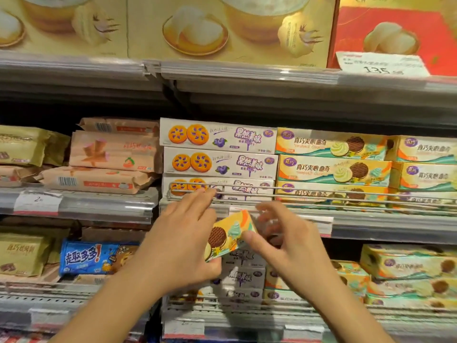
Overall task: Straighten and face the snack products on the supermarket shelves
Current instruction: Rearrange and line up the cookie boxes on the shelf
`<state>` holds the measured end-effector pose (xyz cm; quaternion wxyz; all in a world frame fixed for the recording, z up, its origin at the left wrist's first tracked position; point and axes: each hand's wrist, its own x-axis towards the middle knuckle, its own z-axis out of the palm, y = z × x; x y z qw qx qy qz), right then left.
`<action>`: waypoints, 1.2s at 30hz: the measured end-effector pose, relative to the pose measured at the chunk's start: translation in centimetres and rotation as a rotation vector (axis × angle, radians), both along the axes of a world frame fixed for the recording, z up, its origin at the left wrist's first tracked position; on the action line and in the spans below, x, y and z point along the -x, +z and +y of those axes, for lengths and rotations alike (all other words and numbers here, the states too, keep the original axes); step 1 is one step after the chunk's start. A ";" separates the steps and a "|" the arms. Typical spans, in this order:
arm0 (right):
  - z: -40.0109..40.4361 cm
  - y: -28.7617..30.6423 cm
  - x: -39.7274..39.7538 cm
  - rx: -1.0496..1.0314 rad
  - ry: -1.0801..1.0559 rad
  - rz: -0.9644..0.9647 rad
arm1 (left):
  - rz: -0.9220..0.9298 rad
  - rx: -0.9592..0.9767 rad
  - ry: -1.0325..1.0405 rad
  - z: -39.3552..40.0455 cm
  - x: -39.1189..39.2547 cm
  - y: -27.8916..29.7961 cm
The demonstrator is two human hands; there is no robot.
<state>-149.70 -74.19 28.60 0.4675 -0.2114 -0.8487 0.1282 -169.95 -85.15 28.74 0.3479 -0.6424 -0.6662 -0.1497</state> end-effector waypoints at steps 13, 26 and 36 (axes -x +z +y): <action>0.5 -4.1 -3.7 0.477 0.150 0.070 | 0.073 -0.024 -0.109 1.8 -4.2 -4.0; 0.2 -4.2 -8.1 0.486 0.122 0.511 | -0.829 -0.745 -0.190 0.8 2.9 7.0; 0.3 -3.7 -9.8 0.652 0.251 0.697 | -1.171 -0.518 -0.315 3.3 5.1 7.8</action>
